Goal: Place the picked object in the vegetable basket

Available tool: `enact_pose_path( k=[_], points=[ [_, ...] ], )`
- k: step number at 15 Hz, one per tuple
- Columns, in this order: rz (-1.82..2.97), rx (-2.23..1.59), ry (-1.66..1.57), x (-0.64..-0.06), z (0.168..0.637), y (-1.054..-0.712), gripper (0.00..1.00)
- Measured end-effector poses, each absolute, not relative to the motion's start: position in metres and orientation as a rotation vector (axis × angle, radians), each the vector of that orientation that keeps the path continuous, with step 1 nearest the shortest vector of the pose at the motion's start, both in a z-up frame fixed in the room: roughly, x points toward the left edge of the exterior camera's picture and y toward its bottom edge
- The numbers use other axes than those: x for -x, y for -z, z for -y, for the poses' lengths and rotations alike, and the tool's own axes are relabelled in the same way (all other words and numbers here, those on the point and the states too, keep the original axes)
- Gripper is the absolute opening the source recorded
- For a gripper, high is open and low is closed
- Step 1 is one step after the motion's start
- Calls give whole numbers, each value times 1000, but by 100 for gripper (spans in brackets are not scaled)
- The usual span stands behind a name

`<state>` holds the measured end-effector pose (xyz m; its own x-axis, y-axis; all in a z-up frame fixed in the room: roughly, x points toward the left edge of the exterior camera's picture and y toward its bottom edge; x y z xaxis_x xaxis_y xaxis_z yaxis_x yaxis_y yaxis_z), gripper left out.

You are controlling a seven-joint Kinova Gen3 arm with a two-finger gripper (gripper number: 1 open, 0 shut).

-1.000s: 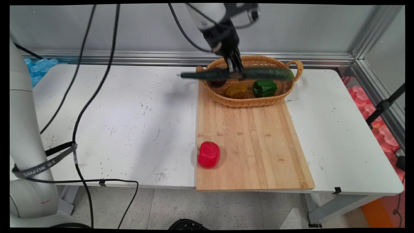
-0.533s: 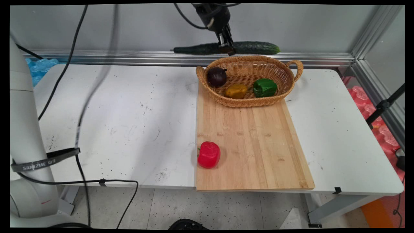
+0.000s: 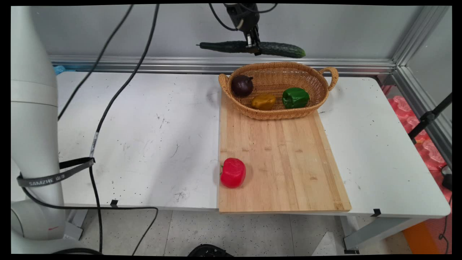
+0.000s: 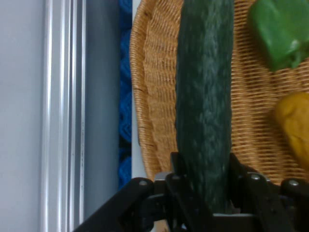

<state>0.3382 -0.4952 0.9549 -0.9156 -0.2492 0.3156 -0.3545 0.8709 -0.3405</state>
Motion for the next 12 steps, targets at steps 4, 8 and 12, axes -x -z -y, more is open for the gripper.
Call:
enact_pose_path(
  k=[4, 8, 12],
  points=[
    [2812, -406, -565, -327, 524, -928, 0],
    [2830, -364, -540, -313, 543, -906, 0],
    [2850, -326, -505, -297, 560, -881, 0]
  ],
)
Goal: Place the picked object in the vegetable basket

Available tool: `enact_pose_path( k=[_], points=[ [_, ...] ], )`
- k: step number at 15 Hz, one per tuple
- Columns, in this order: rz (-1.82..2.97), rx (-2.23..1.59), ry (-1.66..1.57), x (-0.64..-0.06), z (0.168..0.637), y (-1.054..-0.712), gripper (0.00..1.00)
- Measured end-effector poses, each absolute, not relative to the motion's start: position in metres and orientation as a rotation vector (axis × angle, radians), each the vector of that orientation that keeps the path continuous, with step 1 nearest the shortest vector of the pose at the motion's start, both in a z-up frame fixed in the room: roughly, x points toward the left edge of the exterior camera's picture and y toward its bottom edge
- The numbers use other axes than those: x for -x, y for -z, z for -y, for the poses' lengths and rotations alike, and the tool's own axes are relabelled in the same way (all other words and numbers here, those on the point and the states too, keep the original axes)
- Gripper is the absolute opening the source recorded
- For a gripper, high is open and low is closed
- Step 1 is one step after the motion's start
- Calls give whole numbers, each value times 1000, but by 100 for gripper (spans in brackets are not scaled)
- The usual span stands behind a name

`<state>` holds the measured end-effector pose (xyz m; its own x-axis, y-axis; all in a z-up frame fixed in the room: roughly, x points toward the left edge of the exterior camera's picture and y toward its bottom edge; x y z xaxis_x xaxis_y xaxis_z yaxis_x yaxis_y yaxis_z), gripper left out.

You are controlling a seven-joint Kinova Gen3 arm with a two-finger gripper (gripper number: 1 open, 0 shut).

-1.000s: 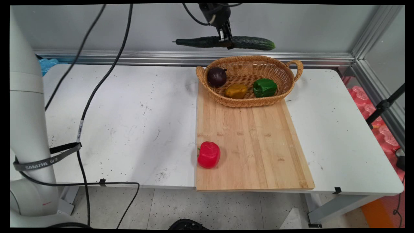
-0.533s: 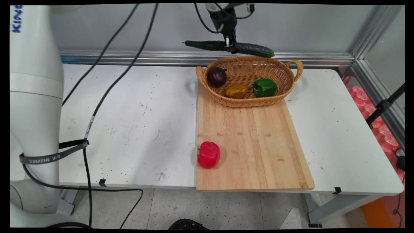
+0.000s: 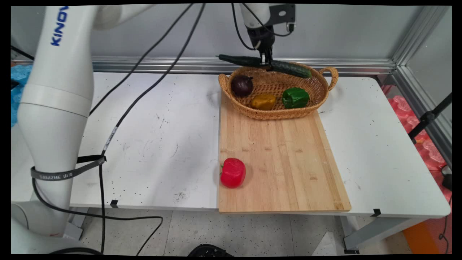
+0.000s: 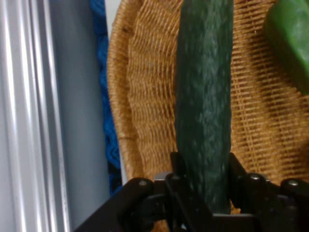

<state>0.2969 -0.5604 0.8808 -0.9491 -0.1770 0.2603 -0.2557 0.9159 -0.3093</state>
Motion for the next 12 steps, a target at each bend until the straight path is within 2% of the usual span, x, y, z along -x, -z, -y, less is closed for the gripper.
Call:
enact_pose_path(
  k=[6, 7, 12],
  points=[
    [2862, -294, -472, -281, 575, -859, 0],
    [2864, -287, -471, -281, 576, -857, 100],
    [2864, -258, -472, -283, 574, -860, 100]
  ],
)
